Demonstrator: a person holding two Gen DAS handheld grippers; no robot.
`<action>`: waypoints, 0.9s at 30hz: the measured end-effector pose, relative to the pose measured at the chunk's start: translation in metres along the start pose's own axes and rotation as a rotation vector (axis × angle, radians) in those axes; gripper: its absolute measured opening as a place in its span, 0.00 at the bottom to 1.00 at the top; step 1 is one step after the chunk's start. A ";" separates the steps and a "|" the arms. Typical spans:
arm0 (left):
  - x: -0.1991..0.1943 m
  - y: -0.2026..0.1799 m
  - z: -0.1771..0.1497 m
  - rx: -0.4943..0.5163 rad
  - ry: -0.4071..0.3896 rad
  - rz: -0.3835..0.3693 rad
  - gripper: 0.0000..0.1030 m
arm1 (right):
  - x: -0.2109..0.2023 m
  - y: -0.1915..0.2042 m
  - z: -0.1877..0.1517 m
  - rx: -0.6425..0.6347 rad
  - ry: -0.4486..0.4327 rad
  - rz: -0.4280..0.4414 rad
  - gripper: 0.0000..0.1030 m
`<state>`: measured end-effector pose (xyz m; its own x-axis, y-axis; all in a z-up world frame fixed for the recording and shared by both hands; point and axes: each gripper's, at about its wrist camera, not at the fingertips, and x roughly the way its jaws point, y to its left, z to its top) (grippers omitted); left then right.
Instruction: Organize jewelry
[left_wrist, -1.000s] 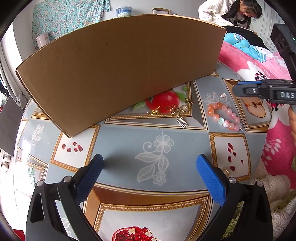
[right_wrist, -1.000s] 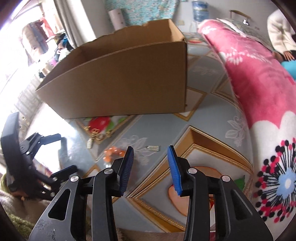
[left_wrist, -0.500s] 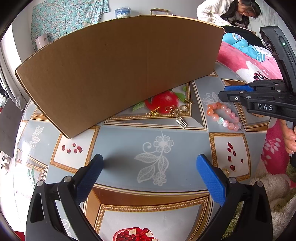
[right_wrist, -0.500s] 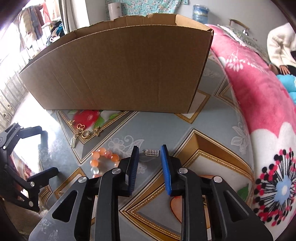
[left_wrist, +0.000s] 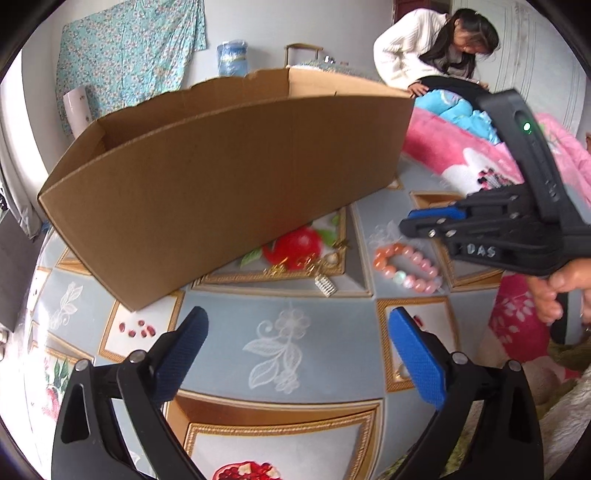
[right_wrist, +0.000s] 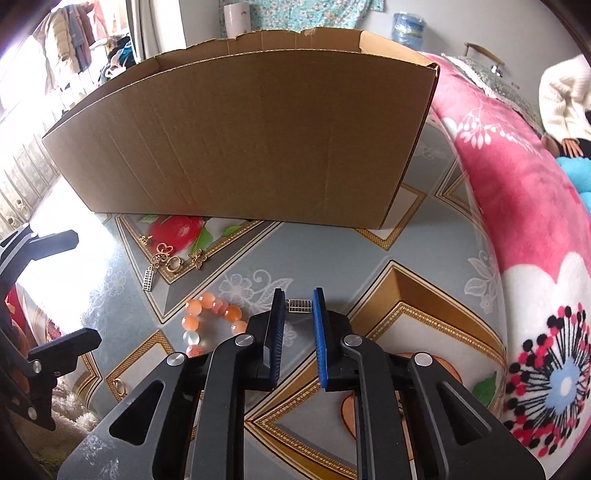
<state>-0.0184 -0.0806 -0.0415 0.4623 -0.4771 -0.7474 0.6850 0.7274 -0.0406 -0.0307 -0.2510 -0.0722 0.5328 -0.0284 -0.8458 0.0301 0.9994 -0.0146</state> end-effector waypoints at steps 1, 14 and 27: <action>0.000 -0.002 0.002 0.003 -0.009 -0.005 0.83 | 0.001 -0.001 0.000 0.000 0.000 0.001 0.13; 0.023 -0.009 0.016 0.010 0.019 -0.097 0.34 | 0.005 -0.016 0.001 0.021 -0.010 0.021 0.13; 0.038 -0.010 0.014 0.028 0.056 -0.042 0.05 | 0.006 -0.024 0.000 0.029 -0.018 0.033 0.13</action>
<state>0.0006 -0.1129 -0.0599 0.4016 -0.4779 -0.7812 0.7191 0.6927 -0.0541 -0.0283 -0.2751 -0.0764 0.5491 0.0044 -0.8357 0.0364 0.9989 0.0292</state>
